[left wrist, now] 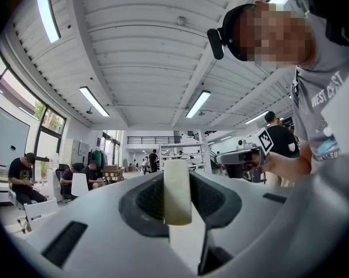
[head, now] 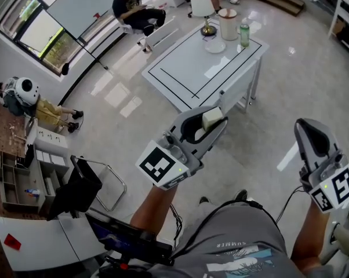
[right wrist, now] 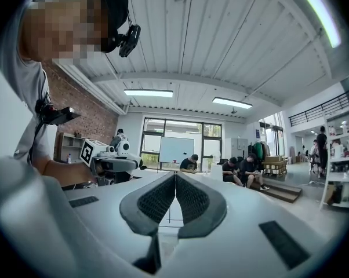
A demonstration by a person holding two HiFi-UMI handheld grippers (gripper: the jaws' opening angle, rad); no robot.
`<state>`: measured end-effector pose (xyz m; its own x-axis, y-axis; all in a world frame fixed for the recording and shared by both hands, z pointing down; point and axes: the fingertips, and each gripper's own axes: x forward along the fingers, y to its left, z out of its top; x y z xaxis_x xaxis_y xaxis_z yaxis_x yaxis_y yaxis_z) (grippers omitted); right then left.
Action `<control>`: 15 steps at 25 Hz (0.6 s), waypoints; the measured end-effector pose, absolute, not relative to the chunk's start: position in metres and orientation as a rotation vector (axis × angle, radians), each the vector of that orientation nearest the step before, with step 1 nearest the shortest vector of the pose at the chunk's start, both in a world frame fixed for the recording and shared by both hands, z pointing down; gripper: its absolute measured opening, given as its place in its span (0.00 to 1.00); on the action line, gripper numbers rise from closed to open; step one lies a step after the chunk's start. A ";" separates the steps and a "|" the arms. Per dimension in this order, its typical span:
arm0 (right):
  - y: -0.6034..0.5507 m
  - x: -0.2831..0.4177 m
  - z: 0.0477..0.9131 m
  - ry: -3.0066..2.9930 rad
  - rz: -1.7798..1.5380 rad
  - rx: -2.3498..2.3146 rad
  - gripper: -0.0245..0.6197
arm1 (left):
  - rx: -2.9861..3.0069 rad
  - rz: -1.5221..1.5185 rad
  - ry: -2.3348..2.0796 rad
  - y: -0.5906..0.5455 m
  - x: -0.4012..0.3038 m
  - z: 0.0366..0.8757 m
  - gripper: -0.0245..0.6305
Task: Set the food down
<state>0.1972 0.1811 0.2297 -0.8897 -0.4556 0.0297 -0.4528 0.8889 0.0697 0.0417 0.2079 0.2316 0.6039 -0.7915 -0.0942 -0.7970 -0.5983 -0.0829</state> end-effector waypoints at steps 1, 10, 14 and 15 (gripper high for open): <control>0.175 0.201 0.231 -3.012 -0.091 0.714 0.05 | -2.703 0.067 1.354 0.203 0.047 0.233 0.20; 0.128 0.209 0.245 -3.011 -0.061 0.695 0.05 | -2.726 0.053 1.378 0.160 0.060 0.251 0.20; 0.112 0.192 0.251 -3.016 -0.042 0.733 0.05 | -2.745 0.029 1.359 0.145 0.042 0.255 0.20; 0.110 0.186 0.251 -3.017 -0.033 0.738 0.05 | -2.751 0.017 1.356 0.142 0.037 0.255 0.20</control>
